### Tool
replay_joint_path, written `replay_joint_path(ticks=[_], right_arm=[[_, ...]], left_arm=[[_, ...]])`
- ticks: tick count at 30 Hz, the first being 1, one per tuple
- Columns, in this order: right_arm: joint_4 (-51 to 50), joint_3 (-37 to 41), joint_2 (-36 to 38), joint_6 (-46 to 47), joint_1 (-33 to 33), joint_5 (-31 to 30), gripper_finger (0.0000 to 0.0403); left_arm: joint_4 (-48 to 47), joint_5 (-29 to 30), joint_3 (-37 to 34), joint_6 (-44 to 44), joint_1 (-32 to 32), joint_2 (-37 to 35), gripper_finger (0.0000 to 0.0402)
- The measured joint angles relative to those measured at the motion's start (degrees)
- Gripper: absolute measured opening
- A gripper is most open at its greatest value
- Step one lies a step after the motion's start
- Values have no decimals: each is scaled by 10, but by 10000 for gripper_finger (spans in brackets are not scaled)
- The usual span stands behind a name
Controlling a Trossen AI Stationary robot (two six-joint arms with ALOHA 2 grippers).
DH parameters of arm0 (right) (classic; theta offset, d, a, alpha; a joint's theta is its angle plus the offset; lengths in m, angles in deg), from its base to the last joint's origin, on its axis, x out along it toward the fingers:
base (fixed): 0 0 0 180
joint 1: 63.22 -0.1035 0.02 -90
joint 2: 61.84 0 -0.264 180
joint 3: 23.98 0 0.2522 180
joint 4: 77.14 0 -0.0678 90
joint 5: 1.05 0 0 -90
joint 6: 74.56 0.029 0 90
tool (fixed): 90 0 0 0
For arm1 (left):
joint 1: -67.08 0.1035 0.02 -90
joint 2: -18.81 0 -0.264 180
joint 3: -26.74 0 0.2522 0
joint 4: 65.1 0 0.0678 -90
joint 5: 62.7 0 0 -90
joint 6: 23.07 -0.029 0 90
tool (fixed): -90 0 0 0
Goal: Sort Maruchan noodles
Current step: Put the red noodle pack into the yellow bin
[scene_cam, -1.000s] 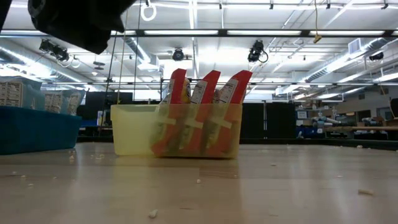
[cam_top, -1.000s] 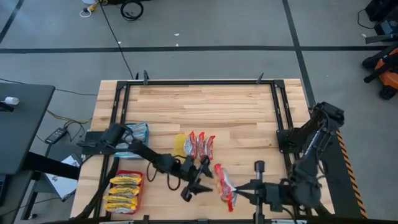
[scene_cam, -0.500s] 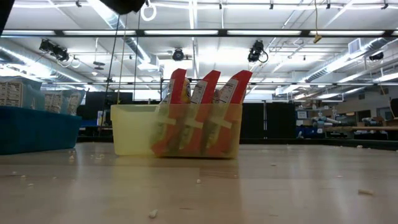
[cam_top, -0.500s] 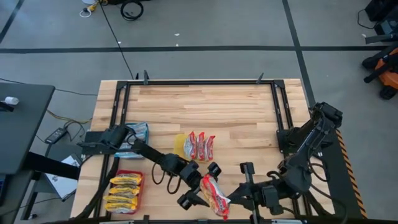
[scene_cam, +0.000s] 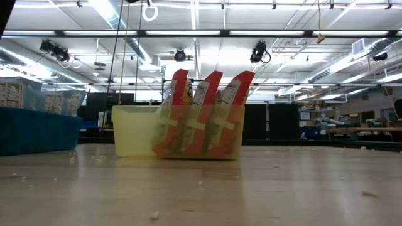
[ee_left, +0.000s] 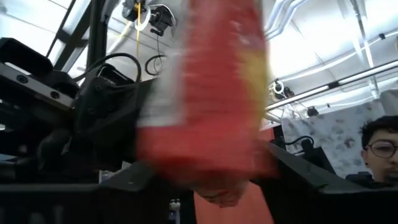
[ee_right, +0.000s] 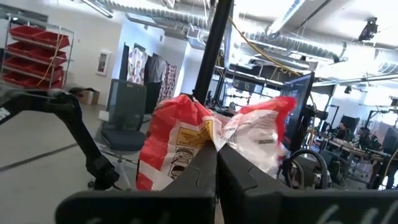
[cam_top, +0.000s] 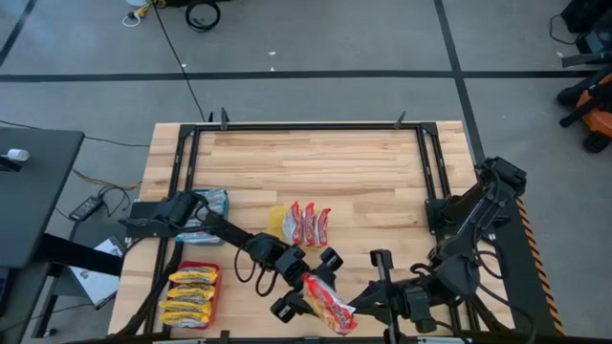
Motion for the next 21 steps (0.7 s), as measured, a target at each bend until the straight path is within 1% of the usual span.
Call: replay_joint_path(ticks=[3,5,8,11,17,19,21], right_arm=[[0,0,0,-5,-6,-19,19],[0,0,0,-4,-11,-42,34],[0,0,0,-4,-17,-78,62],[-1,0,0,-18,-24,-114,94],[3,0,7,-73,-59,-246,150],[4,0,12,-87,-76,-296,162],[3,0,15,-90,-92,-346,169]], left_arm=[[-3,0,0,-1,0,0,165],[-9,0,0,-1,0,0,127],[-24,3,0,1,3,0,71],[-45,10,0,5,6,0,28],[-70,17,0,36,10,-3,23],[-116,31,0,27,10,-16,29],[-202,72,1,-12,9,-38,34]])
